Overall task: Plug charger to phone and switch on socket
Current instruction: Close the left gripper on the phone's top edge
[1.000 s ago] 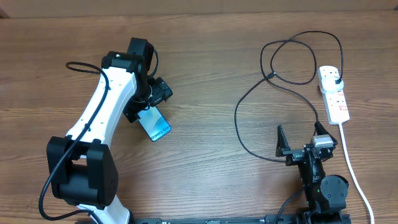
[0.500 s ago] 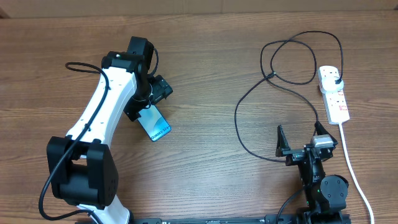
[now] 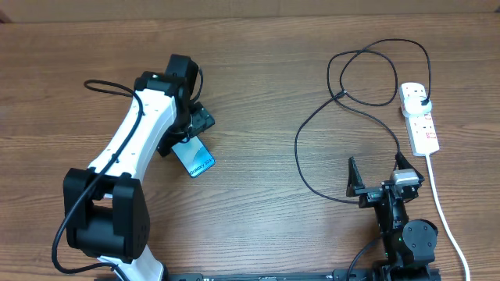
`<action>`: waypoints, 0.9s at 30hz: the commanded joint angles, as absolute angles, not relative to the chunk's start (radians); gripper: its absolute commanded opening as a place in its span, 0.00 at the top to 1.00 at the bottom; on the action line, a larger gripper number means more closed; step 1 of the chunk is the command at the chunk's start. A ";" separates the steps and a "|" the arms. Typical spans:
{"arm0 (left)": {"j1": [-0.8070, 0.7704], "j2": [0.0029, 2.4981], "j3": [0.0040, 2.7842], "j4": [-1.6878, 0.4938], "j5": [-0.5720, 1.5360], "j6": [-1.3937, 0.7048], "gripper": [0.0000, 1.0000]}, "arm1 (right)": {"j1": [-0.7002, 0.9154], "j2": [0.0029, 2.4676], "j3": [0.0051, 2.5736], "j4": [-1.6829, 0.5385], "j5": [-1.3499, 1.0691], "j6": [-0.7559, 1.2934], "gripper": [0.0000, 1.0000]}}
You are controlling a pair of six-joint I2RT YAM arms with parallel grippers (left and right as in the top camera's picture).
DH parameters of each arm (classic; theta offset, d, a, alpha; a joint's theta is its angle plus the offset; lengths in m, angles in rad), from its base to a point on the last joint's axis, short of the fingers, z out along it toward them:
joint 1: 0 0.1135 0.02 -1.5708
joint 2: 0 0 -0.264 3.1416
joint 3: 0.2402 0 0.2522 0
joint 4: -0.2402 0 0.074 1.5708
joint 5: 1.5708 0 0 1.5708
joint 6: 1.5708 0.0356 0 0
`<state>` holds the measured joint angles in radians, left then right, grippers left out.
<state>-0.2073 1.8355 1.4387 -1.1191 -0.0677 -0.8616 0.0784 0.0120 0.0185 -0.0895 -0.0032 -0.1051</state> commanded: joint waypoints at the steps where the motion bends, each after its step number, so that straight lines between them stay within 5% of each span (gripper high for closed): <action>1: -0.199 1.844 1.362 -1.009 -0.058 -0.782 0.00 | 0.081 0.003 0.007 -0.083 -0.009 -0.106 0.00; 27: -0.195 1.845 1.197 -0.781 -0.064 -0.816 0.00 | 0.081 0.003 0.007 -0.083 -0.009 -0.106 0.00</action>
<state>-0.2005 1.8370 1.2057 -0.7898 -0.0463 -0.8093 0.0784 0.0120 0.0185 -0.0895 -0.0036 -0.1047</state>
